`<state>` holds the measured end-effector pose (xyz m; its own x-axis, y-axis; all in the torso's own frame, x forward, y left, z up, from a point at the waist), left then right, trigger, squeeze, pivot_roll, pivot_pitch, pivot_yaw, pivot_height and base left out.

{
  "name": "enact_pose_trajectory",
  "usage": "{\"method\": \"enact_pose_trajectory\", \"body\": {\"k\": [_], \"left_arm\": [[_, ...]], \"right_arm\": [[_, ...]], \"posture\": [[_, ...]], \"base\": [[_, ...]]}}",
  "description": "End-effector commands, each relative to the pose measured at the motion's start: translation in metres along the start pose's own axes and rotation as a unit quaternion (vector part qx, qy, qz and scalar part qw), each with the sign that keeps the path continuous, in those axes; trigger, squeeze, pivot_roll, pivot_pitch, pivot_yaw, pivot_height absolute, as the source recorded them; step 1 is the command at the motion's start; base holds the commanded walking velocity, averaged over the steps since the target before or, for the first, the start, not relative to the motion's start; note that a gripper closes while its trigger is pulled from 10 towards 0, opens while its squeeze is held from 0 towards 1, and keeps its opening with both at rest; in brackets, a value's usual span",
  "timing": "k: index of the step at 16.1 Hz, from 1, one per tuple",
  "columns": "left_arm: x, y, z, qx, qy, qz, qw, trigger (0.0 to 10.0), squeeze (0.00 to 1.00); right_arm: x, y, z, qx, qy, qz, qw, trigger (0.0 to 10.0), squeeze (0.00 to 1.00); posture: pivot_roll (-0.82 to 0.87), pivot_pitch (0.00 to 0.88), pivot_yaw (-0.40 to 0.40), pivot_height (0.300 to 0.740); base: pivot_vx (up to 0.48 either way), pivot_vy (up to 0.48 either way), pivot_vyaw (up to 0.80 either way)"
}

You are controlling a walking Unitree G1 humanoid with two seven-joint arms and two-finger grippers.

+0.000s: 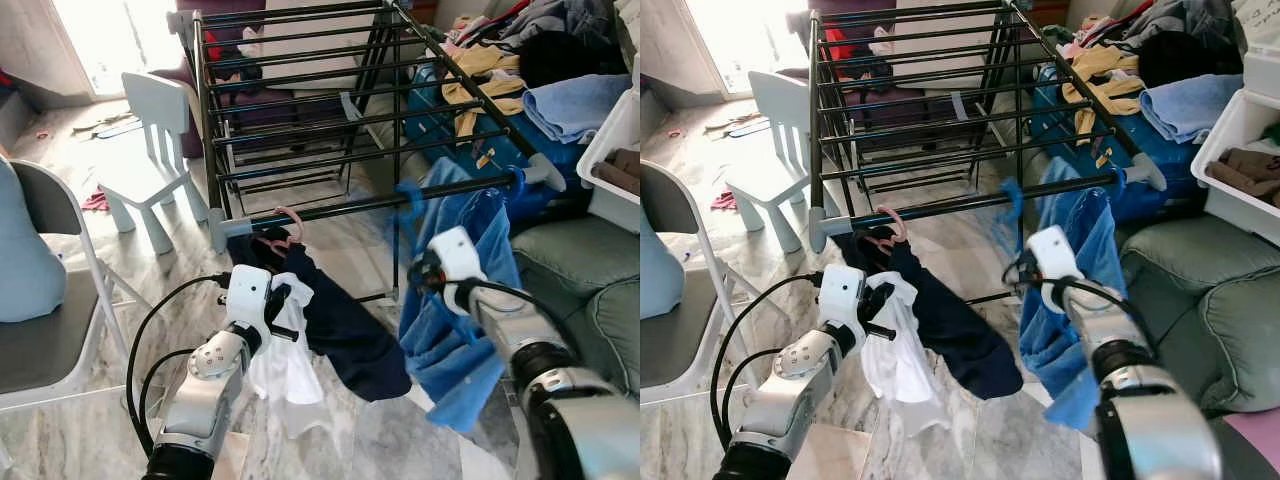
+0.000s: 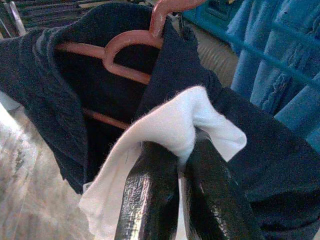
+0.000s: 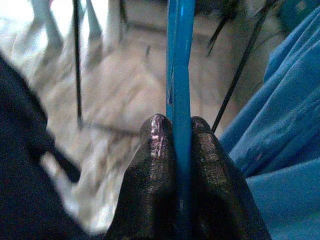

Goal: Hang hanger

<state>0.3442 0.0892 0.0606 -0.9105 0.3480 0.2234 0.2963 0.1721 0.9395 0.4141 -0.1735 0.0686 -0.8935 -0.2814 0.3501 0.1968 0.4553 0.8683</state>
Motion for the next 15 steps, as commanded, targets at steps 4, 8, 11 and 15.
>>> {"method": "enact_pose_trajectory", "body": {"k": [4,8,11,15], "left_arm": [[0.002,0.015,-0.009,-0.006,-0.003,-0.038,0.999,10.0,0.0],[0.001,0.015,-0.009,-0.009,-0.005,-0.037,0.999,10.0,0.0],[0.003,0.01,-0.007,-0.012,0.002,-0.03,0.999,10.0,0.0],[0.003,0.008,-0.005,-0.012,0.006,-0.025,1.0,10.0,0.0]], "right_arm": [[0.021,-0.006,0.061,-0.076,-0.005,-0.053,0.996,10.0,0.0],[0.052,-0.045,0.057,-0.087,-0.074,0.025,0.993,10.0,0.0],[0.055,-0.037,0.046,-0.083,-0.096,0.036,0.991,10.0,0.0],[0.051,-0.03,0.051,-0.085,-0.084,0.035,0.992,10.0,0.0]], "posture": [[-0.13,0.0,0.021,0.74],[-0.14,0.0,0.027,0.74],[-0.13,0.0,0.02,0.74],[-0.13,0.0,0.012,0.74]], "base": [[0.0,0.0,0.0],[0.0,0.0,0.0],[0.0,0.0,0.0],[-0.293,0.0,0.0]]}}
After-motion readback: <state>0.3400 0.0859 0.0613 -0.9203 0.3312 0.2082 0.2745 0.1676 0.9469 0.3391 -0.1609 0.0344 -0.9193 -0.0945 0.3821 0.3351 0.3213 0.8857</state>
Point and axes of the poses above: a point about 5 cm out from each wrist's last joint towards the gripper, its own x axis pointing back from the gripper into the wrist, its own y axis along the axis of the wrist's last joint, z = x × y, the point moved 6 cm from there along -x, pointing out of the wrist towards the gripper, and after that the axes turned 12 degrees about x, right-handed, at the moved point
